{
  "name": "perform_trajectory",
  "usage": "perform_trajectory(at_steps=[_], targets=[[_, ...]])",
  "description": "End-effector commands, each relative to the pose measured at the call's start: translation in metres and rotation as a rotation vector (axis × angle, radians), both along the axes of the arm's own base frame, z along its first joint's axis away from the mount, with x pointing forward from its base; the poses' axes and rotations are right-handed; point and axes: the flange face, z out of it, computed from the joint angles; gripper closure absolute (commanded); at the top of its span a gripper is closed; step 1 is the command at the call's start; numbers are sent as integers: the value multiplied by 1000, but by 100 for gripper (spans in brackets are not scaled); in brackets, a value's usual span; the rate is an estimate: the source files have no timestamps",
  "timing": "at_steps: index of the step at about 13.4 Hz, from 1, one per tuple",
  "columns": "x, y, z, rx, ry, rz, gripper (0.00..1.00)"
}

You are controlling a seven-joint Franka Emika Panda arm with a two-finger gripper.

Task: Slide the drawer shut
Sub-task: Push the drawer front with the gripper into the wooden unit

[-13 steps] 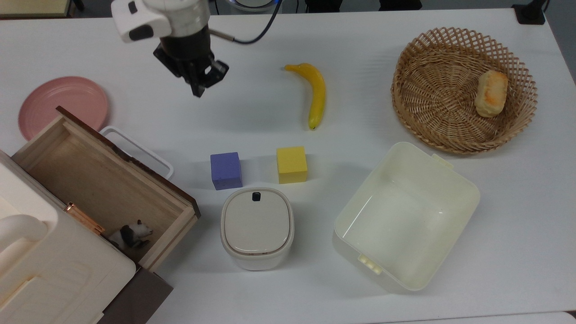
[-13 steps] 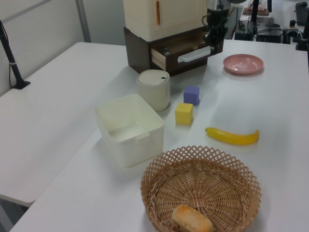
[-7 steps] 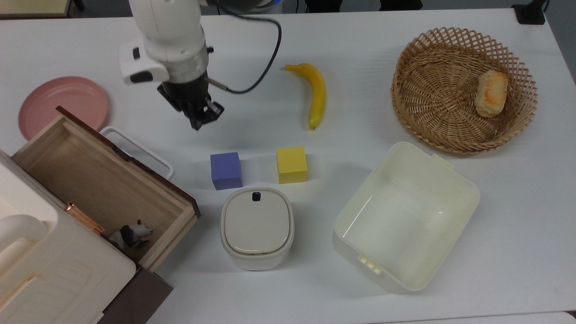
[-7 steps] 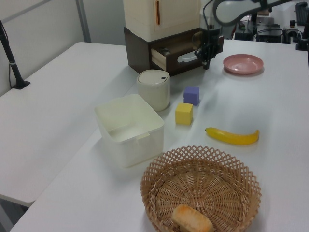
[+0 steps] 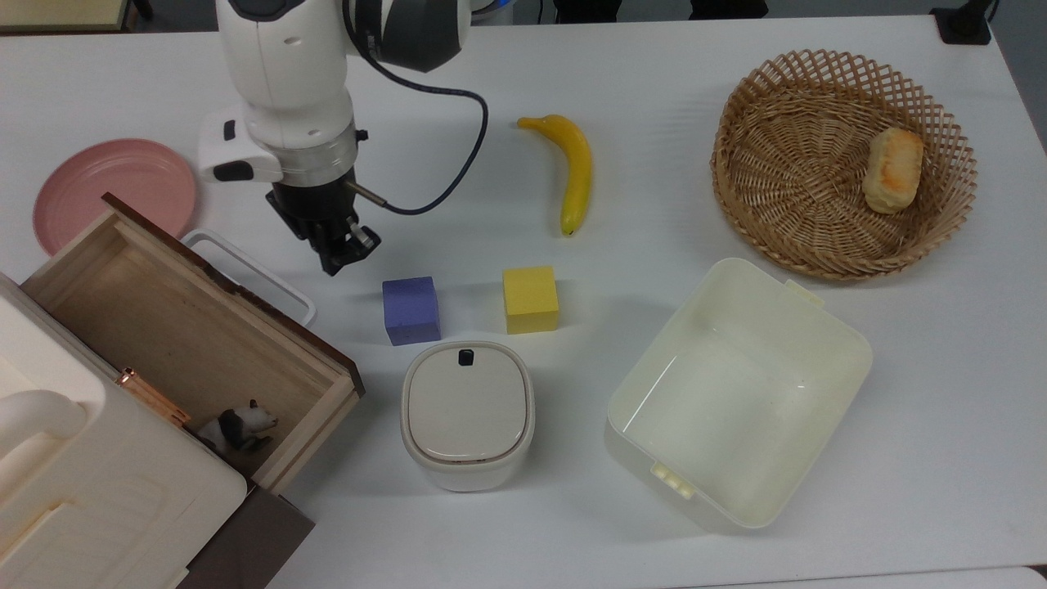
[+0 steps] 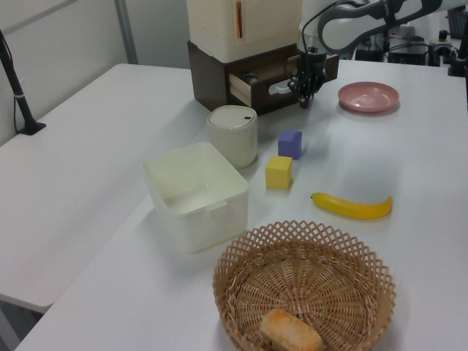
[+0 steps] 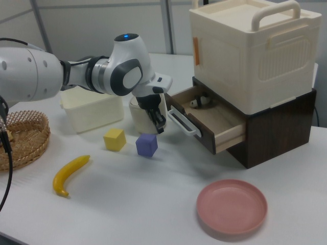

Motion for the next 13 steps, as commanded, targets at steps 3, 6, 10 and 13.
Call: perform_trajectory(at_steps=[3, 6, 10, 13], targets=[[11, -14, -9, -44, -71, -31, 100], [19, -19, -11, -72, -103, -21, 100], [23, -34, -16, -83, -107, -35, 100], [29, -42, -16, -99, -178, -30, 100]])
